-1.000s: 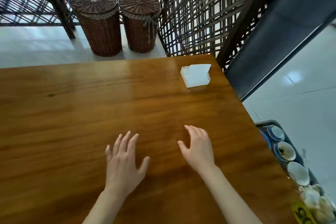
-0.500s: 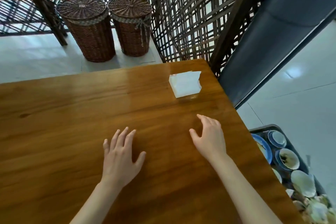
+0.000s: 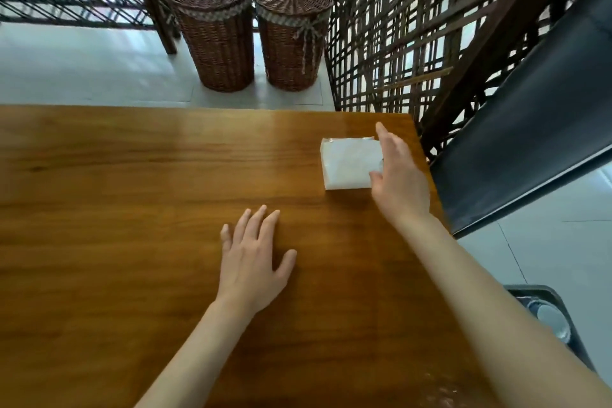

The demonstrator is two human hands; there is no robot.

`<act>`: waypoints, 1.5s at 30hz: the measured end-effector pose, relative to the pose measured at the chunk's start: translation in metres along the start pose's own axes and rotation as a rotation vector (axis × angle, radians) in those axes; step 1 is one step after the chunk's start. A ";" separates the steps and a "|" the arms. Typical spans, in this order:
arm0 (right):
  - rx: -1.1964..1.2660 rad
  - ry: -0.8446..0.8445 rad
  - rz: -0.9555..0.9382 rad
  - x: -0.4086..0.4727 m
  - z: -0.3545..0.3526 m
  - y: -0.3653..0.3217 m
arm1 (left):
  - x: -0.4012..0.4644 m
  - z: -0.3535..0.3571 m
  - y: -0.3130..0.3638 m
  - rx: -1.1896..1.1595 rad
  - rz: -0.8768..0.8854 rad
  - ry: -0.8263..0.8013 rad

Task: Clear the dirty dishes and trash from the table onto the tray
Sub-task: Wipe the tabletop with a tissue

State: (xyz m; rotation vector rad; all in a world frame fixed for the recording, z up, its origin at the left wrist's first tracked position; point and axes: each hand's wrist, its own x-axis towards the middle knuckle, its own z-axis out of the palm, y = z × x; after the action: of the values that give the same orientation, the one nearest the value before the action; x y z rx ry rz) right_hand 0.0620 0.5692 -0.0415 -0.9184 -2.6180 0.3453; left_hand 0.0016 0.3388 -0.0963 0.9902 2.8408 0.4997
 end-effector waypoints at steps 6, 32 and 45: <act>0.072 -0.052 0.022 0.021 0.009 -0.003 | -0.001 0.002 -0.003 0.025 -0.015 -0.002; 0.501 0.344 0.095 0.053 -0.041 -0.020 | 0.010 0.000 0.032 -0.041 0.011 0.001; 0.531 -0.312 0.174 0.012 -0.015 -0.059 | -0.019 -0.027 -0.022 -0.086 -0.115 0.044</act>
State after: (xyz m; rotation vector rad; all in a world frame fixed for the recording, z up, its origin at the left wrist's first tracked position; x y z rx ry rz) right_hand 0.0264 0.5341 -0.0047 -0.9549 -2.4969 1.2466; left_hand -0.0012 0.3036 -0.0784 0.8052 2.8666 0.6333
